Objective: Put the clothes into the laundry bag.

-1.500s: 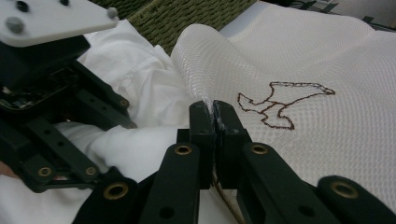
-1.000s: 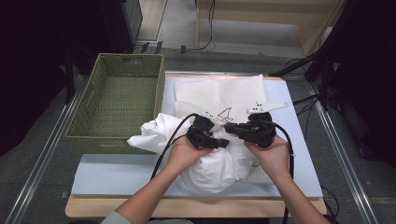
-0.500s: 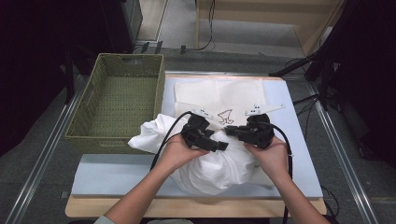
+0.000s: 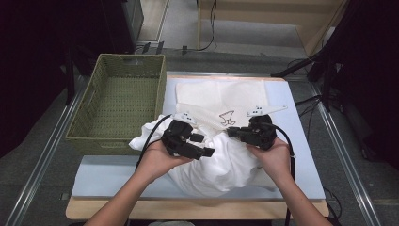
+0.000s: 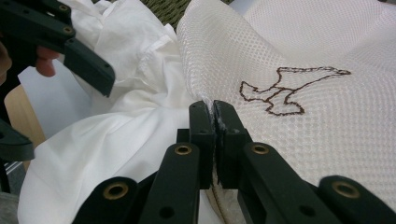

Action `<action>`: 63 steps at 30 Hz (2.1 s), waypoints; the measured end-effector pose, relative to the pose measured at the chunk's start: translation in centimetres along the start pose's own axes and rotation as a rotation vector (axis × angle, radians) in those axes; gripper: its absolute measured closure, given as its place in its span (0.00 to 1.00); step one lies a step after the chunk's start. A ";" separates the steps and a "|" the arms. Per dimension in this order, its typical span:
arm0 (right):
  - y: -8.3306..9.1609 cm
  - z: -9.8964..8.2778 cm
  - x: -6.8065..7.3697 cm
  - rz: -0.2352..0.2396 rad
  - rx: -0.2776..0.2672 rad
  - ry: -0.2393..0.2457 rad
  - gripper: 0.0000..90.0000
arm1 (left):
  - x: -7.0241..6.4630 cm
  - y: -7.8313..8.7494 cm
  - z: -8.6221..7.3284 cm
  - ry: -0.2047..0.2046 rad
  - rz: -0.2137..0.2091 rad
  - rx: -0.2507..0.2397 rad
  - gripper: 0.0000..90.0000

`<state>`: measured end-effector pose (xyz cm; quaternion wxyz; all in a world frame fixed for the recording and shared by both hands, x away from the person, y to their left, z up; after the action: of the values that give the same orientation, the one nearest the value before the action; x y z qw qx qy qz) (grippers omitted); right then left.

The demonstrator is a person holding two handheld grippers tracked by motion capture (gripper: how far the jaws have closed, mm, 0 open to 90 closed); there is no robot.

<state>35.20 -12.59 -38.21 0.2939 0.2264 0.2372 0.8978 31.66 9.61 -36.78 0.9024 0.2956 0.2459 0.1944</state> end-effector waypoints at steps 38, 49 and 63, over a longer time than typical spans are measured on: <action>0.4 0.1 0.0 -0.005 0.001 0.000 0.98 | -1.0 -6.0 -5.4 -0.048 0.071 0.024 1.00; 0.3 0.0 0.2 -0.002 0.011 0.003 0.98 | -0.5 -8.7 -2.9 -0.060 0.077 -0.001 1.00; 1.3 0.2 0.7 0.011 -0.020 -0.004 0.99 | 0.2 -10.6 0.8 -0.045 0.071 -0.058 1.00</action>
<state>34.26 -13.00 -37.10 0.2916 0.2266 0.2264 0.9013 34.41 1.40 -42.96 0.9084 0.2823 0.2093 0.2265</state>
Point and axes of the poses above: each handheld gripper's, and its own axes: y roughly backward along the jaws, z roughly out of its top, x roughly to its left, the point moved 3 cm from there along -y, roughly forward along the jaws, and after that the axes turned 2 degrees about -x, right-handed, at the moved point
